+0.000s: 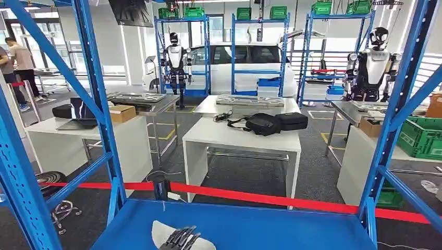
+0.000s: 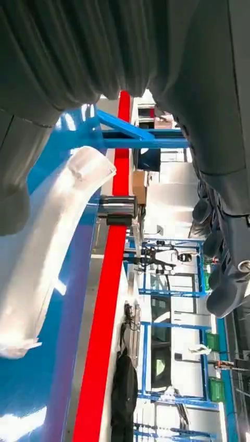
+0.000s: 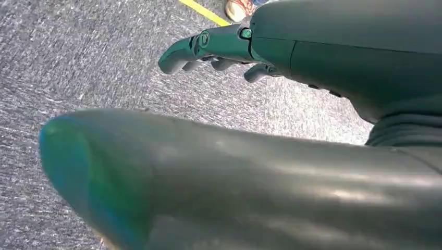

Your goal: Take the parts from the cabinet and place them on the table.

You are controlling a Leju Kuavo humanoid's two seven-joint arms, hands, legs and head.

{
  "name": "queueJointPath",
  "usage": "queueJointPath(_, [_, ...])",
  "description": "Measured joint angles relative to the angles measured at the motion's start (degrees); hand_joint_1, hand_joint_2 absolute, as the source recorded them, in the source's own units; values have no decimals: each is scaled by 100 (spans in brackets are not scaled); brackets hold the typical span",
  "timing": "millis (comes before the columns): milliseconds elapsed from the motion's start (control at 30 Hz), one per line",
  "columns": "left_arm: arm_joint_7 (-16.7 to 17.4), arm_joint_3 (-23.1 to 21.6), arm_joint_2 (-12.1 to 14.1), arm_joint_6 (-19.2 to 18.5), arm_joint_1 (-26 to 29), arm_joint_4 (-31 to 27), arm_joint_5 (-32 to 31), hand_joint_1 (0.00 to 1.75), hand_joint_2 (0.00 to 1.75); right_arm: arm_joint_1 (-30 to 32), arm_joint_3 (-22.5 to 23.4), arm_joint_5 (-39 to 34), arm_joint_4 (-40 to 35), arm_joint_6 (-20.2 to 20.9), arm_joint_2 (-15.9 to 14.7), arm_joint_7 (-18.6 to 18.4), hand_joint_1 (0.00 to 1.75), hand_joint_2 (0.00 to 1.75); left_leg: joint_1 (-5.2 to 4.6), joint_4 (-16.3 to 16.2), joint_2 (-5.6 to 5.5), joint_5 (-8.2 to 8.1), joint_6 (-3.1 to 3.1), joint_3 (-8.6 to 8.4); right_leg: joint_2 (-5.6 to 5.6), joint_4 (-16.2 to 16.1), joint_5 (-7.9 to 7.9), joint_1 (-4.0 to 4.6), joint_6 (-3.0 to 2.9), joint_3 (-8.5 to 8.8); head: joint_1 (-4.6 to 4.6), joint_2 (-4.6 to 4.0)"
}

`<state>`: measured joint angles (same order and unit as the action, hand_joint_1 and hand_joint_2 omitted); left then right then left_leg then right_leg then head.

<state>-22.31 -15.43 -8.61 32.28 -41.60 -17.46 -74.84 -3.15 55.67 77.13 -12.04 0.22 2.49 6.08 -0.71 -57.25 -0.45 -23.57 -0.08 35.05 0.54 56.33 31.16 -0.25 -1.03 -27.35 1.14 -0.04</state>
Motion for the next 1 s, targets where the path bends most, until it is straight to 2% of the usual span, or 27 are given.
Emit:
queueJointPath(100, [414,-144,-41,-94,30,46,-349,0,175,0,11,17,0,0,0,-2,0,0,0,0,0,0,0,0,0,0,0,0,0,0,0,0])
queueJointPath(300, [839,-380,-57,-416,62,127,-651,0,175,-3,17,44,0,31,0,-31,0,0,0,0,0,0,0,0,0,0,0,0,0,0,2,0])
queueJointPath(600, [1093,-557,-74,-542,81,177,-745,0,175,-4,22,68,0,37,2,-83,0,0,0,0,0,0,0,0,0,0,0,0,0,0,0,0])
queueJointPath(900, [1265,-612,-118,-157,210,192,-765,0,175,-3,59,68,0,37,37,-111,0,0,0,0,0,0,0,0,0,0,0,0,0,0,0,0])
queueJointPath(1000, [1350,-614,-133,-144,234,197,-804,0,175,-2,63,66,0,37,50,-116,0,0,0,0,0,0,0,0,0,0,0,0,0,0,0,0])
